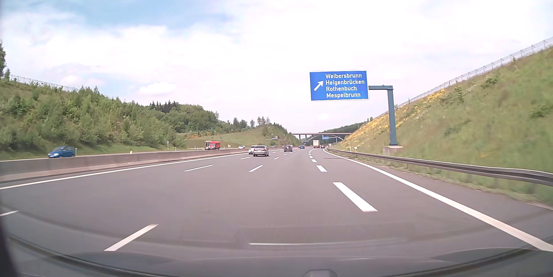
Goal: Follow the waypoints while adhering to traffic rules and regulations
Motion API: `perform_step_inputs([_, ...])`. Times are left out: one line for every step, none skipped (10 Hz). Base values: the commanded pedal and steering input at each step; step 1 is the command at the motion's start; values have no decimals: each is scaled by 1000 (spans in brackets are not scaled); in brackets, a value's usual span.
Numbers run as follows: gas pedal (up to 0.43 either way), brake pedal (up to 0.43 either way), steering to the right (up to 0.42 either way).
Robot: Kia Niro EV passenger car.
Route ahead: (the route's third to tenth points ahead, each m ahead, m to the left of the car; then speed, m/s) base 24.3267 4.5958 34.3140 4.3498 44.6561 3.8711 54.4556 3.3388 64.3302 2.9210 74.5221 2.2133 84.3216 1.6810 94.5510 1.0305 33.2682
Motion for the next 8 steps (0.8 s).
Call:
perform_step_inputs([157,0,2])
perform_step_inputs([157,0,2])
perform_step_inputs([157,0,2])
perform_step_inputs([157,0,2])
perform_step_inputs([150,0,3])
perform_step_inputs([150,0,2])
perform_step_inputs([150,0,2])
perform_step_inputs([150,0,2])
